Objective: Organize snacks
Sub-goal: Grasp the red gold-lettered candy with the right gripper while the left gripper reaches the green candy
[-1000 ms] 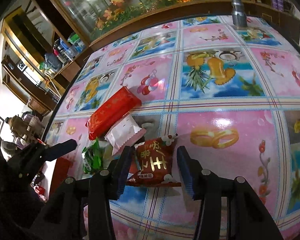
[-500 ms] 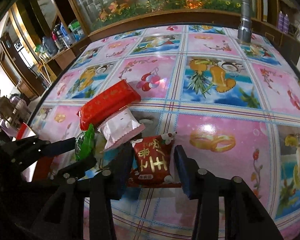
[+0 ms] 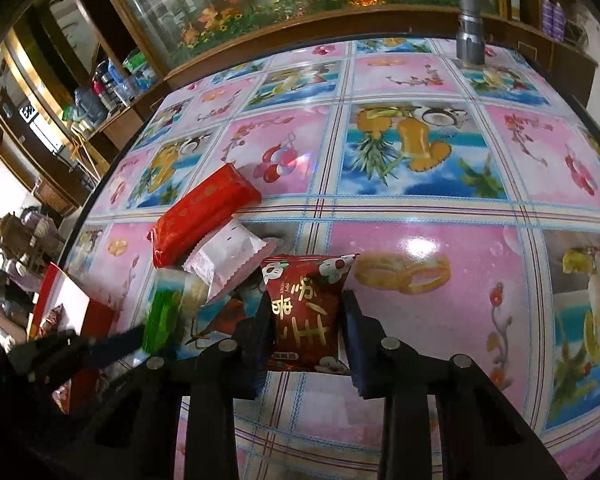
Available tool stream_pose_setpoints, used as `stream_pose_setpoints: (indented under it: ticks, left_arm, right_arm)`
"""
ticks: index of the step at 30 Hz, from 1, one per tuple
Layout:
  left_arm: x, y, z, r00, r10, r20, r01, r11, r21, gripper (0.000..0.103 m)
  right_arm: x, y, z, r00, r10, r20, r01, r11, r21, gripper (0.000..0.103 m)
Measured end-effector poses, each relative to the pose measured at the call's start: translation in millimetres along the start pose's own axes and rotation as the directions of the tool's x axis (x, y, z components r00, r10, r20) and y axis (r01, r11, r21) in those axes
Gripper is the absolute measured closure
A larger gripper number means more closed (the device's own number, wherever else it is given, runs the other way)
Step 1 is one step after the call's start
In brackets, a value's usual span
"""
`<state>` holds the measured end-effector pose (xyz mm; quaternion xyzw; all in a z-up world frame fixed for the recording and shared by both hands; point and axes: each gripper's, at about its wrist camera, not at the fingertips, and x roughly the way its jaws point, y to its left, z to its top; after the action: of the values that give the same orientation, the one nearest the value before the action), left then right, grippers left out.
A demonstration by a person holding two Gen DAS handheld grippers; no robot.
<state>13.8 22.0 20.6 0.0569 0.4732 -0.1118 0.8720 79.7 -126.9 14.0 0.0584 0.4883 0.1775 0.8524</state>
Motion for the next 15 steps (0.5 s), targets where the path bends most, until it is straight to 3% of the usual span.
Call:
stream_pose_setpoints:
  ticks: [5,10,15]
  left_arm:
    - [-7.8,-5.6,-22.7,1.0,-0.007,-0.016,0.007,1.0,-0.002,0.094]
    - [-20.1,-4.5,-23.5,1.0,0.025,0.012,-0.025,0.999,-0.033,0.093]
    - [-18.4,1.9,-4.8,0.998,0.062,0.024,-0.061,0.997,-0.041,0.072]
  right_arm:
    - [-0.5,2.2,-1.3,1.0,-0.008,0.001,0.008,1.0,-0.004,0.07]
    - [-0.2,2.1,-0.9,1.0,-0.008,0.001,0.008,1.0,-0.003,0.07]
    - [-0.1,2.0,-0.9,1.0,-0.006,0.0,0.006,1.0,-0.003,0.07]
